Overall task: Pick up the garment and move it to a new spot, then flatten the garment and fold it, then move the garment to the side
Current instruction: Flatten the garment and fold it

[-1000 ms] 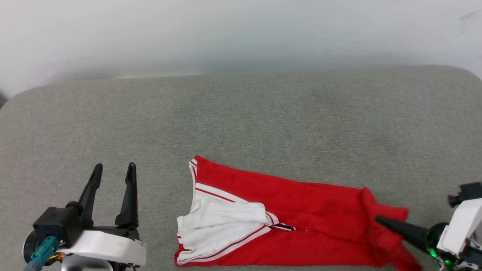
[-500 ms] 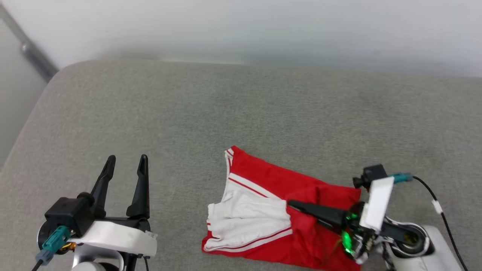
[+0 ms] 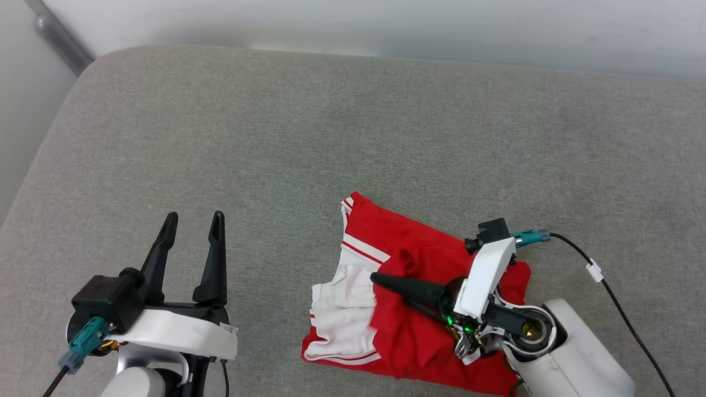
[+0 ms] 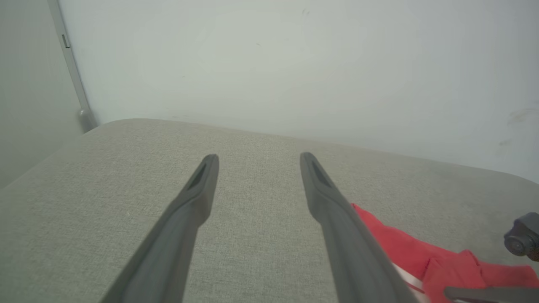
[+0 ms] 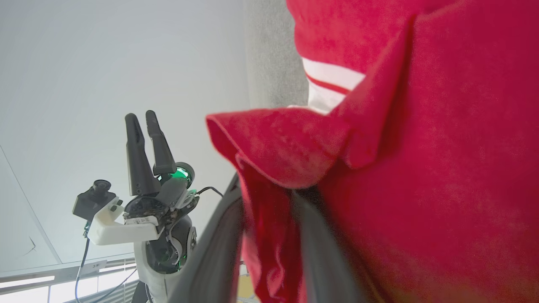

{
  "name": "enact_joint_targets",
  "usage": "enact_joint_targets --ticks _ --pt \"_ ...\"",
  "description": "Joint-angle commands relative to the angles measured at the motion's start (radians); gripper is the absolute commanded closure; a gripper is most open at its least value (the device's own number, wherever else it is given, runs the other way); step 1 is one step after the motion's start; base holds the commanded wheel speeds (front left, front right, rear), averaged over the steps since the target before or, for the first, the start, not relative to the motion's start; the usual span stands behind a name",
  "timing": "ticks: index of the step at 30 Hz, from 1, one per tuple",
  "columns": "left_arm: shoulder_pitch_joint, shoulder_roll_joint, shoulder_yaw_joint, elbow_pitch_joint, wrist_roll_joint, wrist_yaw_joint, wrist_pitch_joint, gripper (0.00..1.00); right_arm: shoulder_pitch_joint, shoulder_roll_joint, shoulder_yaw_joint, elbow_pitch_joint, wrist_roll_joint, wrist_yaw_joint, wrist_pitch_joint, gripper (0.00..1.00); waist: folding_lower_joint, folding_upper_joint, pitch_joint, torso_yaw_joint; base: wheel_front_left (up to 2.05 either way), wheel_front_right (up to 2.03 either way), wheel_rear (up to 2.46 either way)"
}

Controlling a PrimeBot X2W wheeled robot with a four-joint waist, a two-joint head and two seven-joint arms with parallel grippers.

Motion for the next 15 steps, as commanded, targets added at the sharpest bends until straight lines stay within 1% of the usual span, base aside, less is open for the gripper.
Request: enact_joint_targets --ticks 1,4,7,8,9,11,15 --pt "-0.013 -0.002 0.002 0.007 0.003 -0.008 -0.007 0.00 -0.012 0.001 0.022 0.010 0.013 0.000 -0.013 0.00 0.0000 -0.0001 0.003 -0.009 0.00 0.00 0.00" --pt "-0.012 -0.001 0.007 0.015 0.004 -0.009 -0.010 0.00 -0.024 0.001 0.047 -0.024 0.024 0.000 -0.035 0.00 0.0000 -0.0001 -0.002 -0.026 0.00 0.00 0.00" --pt "-0.006 0.004 0.010 0.021 0.007 -0.010 -0.009 0.00 -0.029 -0.017 0.066 -0.085 -0.030 0.000 -0.077 0.00 0.0000 -0.0001 -0.015 -0.043 0.00 0.00 0.00" --pt "-0.006 0.004 0.010 0.021 0.007 -0.010 -0.009 0.00 -0.029 -0.017 0.066 -0.085 -0.030 0.000 -0.077 0.00 0.0000 -0.0001 -0.015 -0.043 0.00 0.00 0.00" --pt "-0.001 0.006 0.011 0.023 0.009 -0.007 -0.009 0.00 -0.029 -0.055 0.081 -0.136 -0.110 0.000 -0.140 0.00 0.0000 -0.0001 -0.024 -0.055 0.00 0.00 0.00" --pt "0.004 0.010 0.015 0.025 0.010 -0.001 -0.008 0.00 -0.027 -0.098 0.105 -0.175 -0.221 0.000 -0.221 0.00 0.0000 -0.0001 -0.033 -0.069 0.00 0.00 0.00" --pt "0.019 0.018 0.025 0.026 0.015 0.013 -0.006 0.00 -0.022 -0.180 0.113 -0.178 -0.484 0.000 -0.392 0.00 0.0000 -0.0001 -0.052 -0.102 0.00 0.00 0.00"
